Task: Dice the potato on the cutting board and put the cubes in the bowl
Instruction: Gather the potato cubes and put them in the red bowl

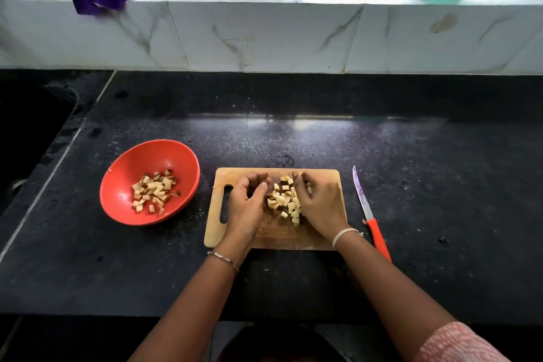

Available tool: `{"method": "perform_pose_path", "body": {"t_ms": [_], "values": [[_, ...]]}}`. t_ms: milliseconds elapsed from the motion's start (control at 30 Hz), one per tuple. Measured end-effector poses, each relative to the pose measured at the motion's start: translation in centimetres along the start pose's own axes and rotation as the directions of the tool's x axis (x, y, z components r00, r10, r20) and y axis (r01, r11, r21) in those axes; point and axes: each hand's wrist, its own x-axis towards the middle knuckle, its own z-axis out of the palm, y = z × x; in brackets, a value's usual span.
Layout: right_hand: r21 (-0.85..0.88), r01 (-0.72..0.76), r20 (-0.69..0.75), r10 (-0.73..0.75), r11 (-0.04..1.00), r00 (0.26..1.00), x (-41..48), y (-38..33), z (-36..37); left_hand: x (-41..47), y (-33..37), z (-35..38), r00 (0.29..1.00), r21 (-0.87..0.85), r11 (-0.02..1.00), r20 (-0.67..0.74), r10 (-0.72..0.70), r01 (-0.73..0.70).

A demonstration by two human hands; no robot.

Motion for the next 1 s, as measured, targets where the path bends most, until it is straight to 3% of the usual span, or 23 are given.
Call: {"method": "perform_pose_path", "body": {"t_ms": [100,200,300,367,467,700,800,833,900,1000], "values": [[0.254,-0.205,-0.031,0.220,0.945,0.975,0.4,-0.7,-0.1,-0.4,0.4,0.2,0.998,0.044,0.998,-0.030,0.047,-0.046],[0.495,-0.393,0.023,0.440,0.775,0.898,0.9,-1.3,-0.3,-1.1,1.2,1.2,0.989,0.052,0.991,-0.079,0.127,-0.123],[0.732,-0.514,0.155,0.625,0.448,0.765,1.8,-2.8,-0.7,-2.0,2.4,2.7,0.984,-0.049,0.985,-0.070,0.161,-0.165],[0.840,-0.511,0.273,0.673,0.181,0.688,2.4,-4.3,-1.1,-2.7,3.2,3.8,0.988,-0.118,0.981,-0.022,0.150,-0.151],[0.839,-0.525,0.485,0.636,-0.143,0.601,2.4,-6.7,-1.5,-3.8,4.6,5.3,0.996,-0.246,0.966,0.026,0.084,-0.075],[0.774,-0.523,0.633,0.470,-0.357,0.616,1.8,-11.9,-1.4,-3.9,7.6,3.9,0.989,-0.345,0.931,-0.118,0.086,-0.122],[0.704,-0.520,0.708,0.422,-0.483,0.567,2.0,-14.3,-0.1,-3.8,8.6,1.9,0.978,-0.333,0.928,-0.172,0.115,-0.168],[0.642,-0.516,0.759,0.374,-0.567,0.533,2.1,-14.6,0.8,-3.7,8.9,1.2,0.973,-0.323,0.928,-0.190,0.128,-0.185],[0.365,-0.380,0.864,0.157,-0.850,0.477,2.3,-16.0,2.6,-3.2,9.4,-0.8,0.955,-0.284,0.932,-0.254,0.155,-0.227],[0.321,-0.378,0.884,0.131,-0.868,0.449,2.7,-18.7,4.9,-2.1,9.8,-3.9,0.938,-0.250,0.940,-0.316,0.145,-0.230]]}}
